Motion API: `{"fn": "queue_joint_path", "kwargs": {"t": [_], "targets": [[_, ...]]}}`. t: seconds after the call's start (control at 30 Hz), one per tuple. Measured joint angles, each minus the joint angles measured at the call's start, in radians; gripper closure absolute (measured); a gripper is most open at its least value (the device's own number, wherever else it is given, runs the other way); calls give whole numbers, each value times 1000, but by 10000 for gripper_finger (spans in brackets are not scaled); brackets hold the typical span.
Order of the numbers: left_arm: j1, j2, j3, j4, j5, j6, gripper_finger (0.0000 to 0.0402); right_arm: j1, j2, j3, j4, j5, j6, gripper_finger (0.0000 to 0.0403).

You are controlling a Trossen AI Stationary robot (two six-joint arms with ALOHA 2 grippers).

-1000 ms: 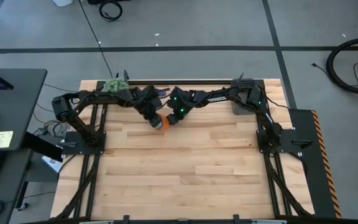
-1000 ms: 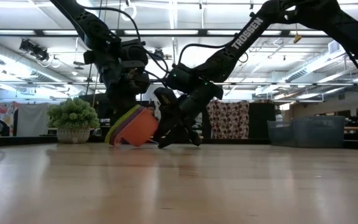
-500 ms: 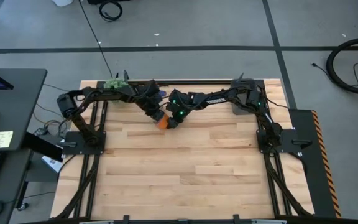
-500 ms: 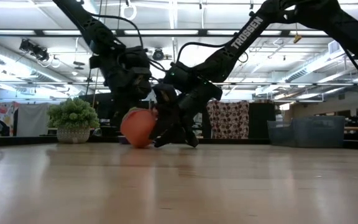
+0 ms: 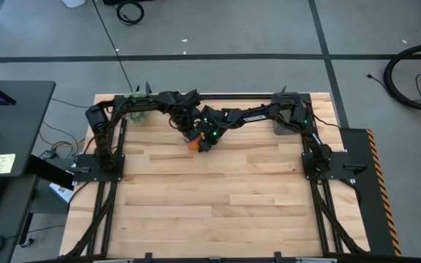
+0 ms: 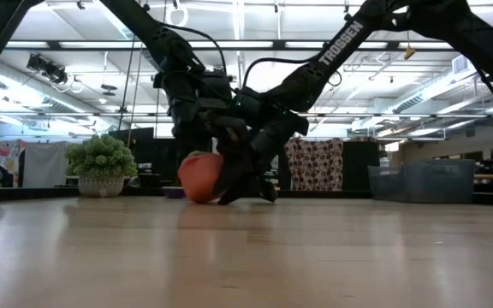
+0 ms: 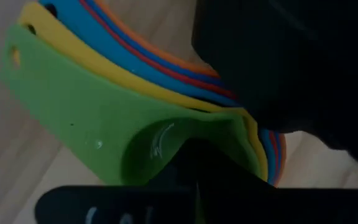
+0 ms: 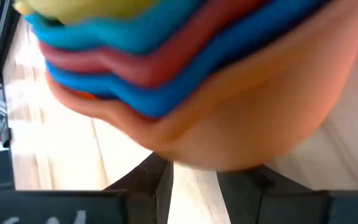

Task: Nest measuring cups in basket
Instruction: Adjust the stacked measuring cups, then stack the dark blue measuring cup on top of the green measuring cup

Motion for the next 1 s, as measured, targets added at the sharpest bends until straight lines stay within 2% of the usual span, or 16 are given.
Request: {"fn": "queue_joint_path", "kwargs": {"t": [0.23, 0.53, 0.67, 0.87, 1.0], "targets": [[-2, 4, 0, -18, -9, 33, 395, -8, -5, 4, -64, 6, -97, 285], [-1, -3, 2, -1, -7, 67, 395, -40, -28, 2, -208, -67, -195, 286], [10, -32, 2, -7, -10, 63, 395, -57, -65, -1, -331, -18, -251, 286], [17, -113, 2, -7, -29, 59, 395, -82, -116, -1, -493, 117, -342, 286], [31, -179, 2, -19, -88, 60, 395, -97, -134, 0, -511, 124, -350, 286]]}}
